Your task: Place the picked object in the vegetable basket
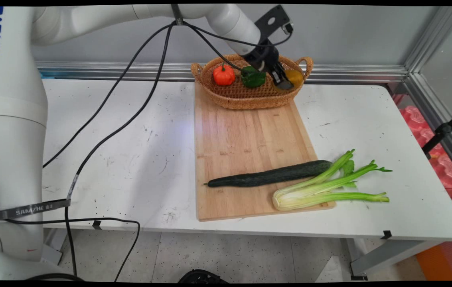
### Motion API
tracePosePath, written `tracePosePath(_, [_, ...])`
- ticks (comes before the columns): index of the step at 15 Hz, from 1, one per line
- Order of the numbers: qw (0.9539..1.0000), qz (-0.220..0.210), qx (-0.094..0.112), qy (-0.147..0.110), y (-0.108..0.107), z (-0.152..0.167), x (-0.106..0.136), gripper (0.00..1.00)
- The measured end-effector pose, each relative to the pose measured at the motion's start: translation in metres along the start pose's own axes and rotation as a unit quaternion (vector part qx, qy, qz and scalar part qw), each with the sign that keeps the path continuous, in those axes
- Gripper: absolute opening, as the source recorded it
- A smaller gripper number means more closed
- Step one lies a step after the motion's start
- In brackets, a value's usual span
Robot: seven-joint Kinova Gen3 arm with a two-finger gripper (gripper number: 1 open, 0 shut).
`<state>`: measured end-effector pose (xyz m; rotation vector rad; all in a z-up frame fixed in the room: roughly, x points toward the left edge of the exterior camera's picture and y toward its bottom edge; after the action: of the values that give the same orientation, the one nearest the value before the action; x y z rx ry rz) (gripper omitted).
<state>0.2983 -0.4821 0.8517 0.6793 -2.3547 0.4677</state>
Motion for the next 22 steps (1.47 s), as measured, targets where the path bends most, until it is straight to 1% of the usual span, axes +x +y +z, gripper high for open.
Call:
tracePosePath(4, [0.9999, 0.003, 0.014, 0.000, -0.027, 0.007, -0.010, 0.00])
tracePosePath(8, [0.9998, 0.004, 0.022, 0.002, -0.050, 0.026, -0.020, 0.00])
tracePosePath(12, [0.9997, 0.004, 0.023, 0.003, -0.063, 0.048, -0.027, 0.00])
tracePosePath(17, [0.9997, 0.006, 0.024, 0.004, -0.075, 0.072, -0.035, 0.00])
tracePosePath(22, [0.9996, 0.008, 0.028, 0.006, -0.083, 0.088, -0.039, 0.00])
